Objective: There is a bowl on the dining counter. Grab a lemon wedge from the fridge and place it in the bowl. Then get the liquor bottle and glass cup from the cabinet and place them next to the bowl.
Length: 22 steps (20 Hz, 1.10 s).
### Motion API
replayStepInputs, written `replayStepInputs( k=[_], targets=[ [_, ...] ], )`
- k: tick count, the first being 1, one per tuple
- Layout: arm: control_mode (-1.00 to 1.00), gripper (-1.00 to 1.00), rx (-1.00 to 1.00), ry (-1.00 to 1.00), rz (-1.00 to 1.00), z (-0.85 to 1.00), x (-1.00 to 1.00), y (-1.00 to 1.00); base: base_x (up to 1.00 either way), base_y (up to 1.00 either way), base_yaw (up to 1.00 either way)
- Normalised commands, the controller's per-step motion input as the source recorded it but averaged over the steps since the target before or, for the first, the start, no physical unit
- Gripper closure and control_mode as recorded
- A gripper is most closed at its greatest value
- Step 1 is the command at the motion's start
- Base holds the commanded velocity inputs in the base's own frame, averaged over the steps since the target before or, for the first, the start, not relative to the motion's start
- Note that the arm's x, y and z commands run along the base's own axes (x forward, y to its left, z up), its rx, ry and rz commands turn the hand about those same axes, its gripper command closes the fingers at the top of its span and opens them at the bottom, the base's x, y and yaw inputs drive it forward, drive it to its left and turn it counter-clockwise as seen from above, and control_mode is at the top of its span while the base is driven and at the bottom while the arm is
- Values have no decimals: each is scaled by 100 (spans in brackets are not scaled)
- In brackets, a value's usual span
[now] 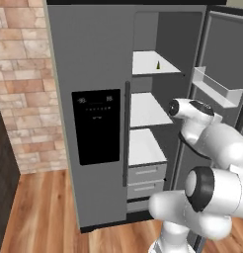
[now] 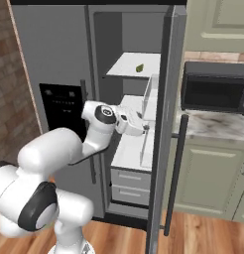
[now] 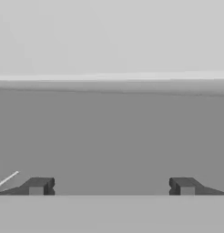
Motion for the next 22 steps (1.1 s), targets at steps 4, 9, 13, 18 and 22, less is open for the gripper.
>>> replayStepInputs(
  k=[4, 9, 13, 18, 22],
  targets=[
    [-100, -100, 0, -3, 25, 0, -11, 97, 0, 0, 0],
    [-100, -100, 0, 2, 27, 15, 0, 83, 0, 0, 0],
    [-100, -100, 2, 16, 32, 40, -4, 68, 0, 0, 0],
    [-100, -100, 3, 21, 38, 44, -20, 65, 0, 0, 0],
    [-100, -100, 11, 31, 31, 76, -6, 53, 0, 0, 0]
  ],
)
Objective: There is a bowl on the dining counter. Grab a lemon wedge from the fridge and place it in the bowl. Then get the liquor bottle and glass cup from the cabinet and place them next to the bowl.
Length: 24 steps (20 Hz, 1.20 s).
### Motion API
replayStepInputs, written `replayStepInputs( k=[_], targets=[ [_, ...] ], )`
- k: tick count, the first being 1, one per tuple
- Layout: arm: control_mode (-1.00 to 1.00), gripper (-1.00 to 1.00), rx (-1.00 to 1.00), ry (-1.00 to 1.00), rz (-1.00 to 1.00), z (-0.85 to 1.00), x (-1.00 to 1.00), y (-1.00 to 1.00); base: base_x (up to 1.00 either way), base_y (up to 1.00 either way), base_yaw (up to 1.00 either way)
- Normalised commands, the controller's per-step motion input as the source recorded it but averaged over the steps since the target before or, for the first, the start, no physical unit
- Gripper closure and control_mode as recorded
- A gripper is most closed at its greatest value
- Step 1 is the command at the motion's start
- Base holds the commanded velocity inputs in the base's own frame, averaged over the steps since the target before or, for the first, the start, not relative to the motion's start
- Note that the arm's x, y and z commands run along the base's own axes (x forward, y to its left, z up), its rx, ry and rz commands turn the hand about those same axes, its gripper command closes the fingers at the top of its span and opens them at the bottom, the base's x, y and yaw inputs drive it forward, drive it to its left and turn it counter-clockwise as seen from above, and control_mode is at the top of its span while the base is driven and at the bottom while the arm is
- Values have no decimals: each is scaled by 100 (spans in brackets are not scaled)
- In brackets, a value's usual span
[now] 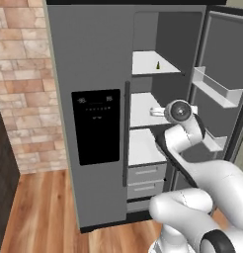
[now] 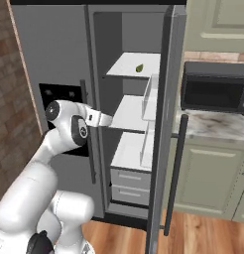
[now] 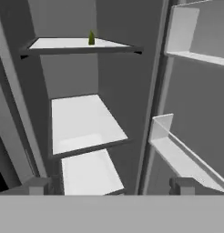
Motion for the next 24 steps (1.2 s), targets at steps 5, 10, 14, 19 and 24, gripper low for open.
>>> replayStepInputs(
  k=[5, 10, 14, 19, 24],
  targets=[
    [-100, -100, 8, 27, 33, 60, -26, 40, 0, 0, 0],
    [-100, -100, 4, 1, 26, 1, -68, 23, 0, 0, 0],
    [-100, -100, 4, -10, 4, -1, -79, 1, 0, 0, 0],
    [-100, -100, 1, -2, 0, 26, -37, 0, 0, 0, 0],
    [-100, -100, 0, 0, 0, 4, -3, 0, 0, 0, 0]
  ],
)
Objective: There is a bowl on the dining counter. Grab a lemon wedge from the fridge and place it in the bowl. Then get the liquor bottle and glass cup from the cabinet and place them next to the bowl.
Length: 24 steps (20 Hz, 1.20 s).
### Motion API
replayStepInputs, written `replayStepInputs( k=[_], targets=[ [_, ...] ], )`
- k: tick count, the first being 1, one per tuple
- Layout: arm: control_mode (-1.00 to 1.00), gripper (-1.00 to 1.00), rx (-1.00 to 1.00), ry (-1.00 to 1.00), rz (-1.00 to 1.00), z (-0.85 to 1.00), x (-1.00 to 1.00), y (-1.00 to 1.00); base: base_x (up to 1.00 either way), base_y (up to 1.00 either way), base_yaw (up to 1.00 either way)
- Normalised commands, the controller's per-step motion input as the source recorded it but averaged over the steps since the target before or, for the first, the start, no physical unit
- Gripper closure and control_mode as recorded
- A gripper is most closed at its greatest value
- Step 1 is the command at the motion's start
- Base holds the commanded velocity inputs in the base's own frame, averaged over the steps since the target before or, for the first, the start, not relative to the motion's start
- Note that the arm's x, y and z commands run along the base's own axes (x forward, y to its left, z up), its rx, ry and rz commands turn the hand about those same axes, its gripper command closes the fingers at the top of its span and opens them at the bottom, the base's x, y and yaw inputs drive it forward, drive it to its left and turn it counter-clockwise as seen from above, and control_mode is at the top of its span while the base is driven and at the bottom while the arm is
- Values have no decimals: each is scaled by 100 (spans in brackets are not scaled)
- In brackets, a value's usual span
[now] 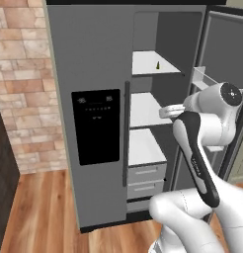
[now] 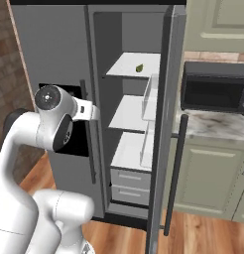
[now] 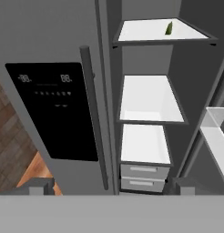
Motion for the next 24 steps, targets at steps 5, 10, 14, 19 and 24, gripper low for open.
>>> replayStepInputs(
  k=[5, 10, 14, 19, 24],
  targets=[
    [-100, -100, 0, 0, 0, 0, 0, 0, 0, 0, 0],
    [100, -100, 0, 0, 0, 0, 2, 0, 42, 4, -10],
    [100, -100, 0, 0, 0, 0, 0, 0, 47, 15, -26],
    [100, -100, 0, 0, 0, 0, 0, 0, 30, 22, -29],
    [100, -100, 0, 0, 0, 0, 0, 0, 36, 31, -31]
  ],
)
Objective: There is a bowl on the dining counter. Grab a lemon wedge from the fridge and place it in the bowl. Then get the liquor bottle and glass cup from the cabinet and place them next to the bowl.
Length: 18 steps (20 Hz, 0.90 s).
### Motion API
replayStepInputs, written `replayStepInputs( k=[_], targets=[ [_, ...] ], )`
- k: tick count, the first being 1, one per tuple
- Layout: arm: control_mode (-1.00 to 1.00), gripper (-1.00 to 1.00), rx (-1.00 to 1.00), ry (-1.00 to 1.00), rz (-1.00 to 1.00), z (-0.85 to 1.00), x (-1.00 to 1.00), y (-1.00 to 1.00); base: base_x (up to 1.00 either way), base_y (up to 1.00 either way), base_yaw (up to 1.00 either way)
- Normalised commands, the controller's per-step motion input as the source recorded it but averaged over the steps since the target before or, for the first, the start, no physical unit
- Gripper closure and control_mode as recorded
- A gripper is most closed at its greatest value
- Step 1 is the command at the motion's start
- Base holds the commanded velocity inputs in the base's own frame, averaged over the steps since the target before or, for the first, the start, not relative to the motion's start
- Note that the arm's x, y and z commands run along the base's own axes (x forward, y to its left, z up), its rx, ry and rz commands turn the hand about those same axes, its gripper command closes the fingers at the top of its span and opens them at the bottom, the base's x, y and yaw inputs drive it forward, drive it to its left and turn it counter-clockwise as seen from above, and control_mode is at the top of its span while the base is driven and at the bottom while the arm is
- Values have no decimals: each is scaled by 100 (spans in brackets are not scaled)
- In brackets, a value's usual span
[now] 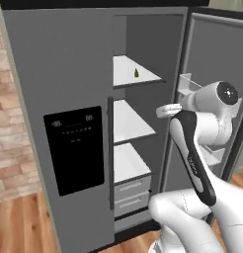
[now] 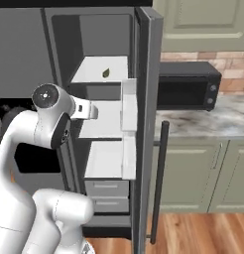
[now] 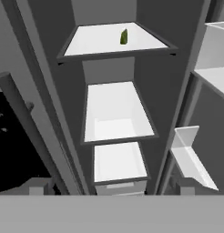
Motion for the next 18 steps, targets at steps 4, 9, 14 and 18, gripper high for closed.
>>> replayStepInputs(
  k=[4, 9, 14, 18],
  targets=[
    [100, -100, 0, 0, 0, 0, 0, 0, 46, 36, -24],
    [100, -100, 0, 0, 0, 0, 0, 0, 47, 29, -9],
    [100, -100, 0, 0, 0, 0, 0, 0, 46, 25, 0],
    [100, -100, 0, 0, 0, 0, 0, 0, 53, 20, 0]
  ],
)
